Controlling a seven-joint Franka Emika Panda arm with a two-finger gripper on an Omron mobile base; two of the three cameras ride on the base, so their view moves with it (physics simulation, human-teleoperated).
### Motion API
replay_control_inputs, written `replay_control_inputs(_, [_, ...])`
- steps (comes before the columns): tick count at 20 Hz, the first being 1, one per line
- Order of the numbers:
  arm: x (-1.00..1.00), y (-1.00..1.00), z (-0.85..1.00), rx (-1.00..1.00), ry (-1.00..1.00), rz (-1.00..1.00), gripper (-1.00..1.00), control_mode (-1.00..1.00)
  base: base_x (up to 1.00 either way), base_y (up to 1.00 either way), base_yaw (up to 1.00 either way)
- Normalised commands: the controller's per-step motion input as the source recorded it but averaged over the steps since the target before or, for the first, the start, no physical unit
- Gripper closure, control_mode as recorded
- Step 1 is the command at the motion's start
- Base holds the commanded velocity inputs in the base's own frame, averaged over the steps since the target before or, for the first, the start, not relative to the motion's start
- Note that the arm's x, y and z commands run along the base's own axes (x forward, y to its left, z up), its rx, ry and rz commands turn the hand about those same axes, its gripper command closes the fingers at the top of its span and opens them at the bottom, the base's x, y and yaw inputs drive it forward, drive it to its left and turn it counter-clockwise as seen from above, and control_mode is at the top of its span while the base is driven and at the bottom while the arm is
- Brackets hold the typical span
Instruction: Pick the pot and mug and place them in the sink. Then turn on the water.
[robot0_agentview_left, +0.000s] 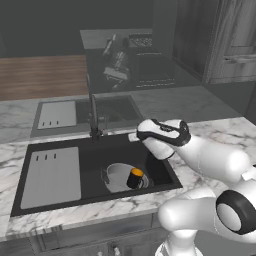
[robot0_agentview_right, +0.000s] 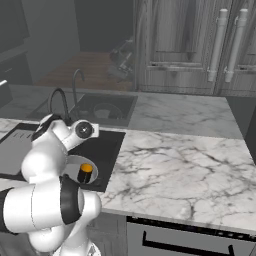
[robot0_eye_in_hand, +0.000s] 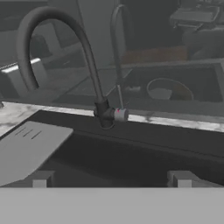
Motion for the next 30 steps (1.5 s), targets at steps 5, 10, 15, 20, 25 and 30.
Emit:
replay_control_inputs(5, [0.04,-0.26,0.00,0.00,-0.15,0.11,-1.00,-1.00,0.00,0.00,0.00])
replay_control_inputs(10, [0.00,0.00,-0.01,0.00,-0.18,0.01,-1.00,-1.00,0.00,0.00,0.00])
replay_control_inputs(15, [0.02,0.00,-0.06,0.01,-0.27,0.00,-1.00,-1.00,0.00,0.00,0.00])
replay_control_inputs(20, [0.05,0.12,0.00,0.00,-0.06,0.00,-1.00,-1.00,0.00,0.00,0.00])
replay_control_inputs(25, [0.04,0.08,0.00,0.00,0.00,0.00,-1.00,-1.00,0.00,0.00,0.00])
replay_control_inputs(30, [0.12,0.10,0.02,0.00,0.00,0.00,-1.00,-1.00,0.00,0.00,0.00])
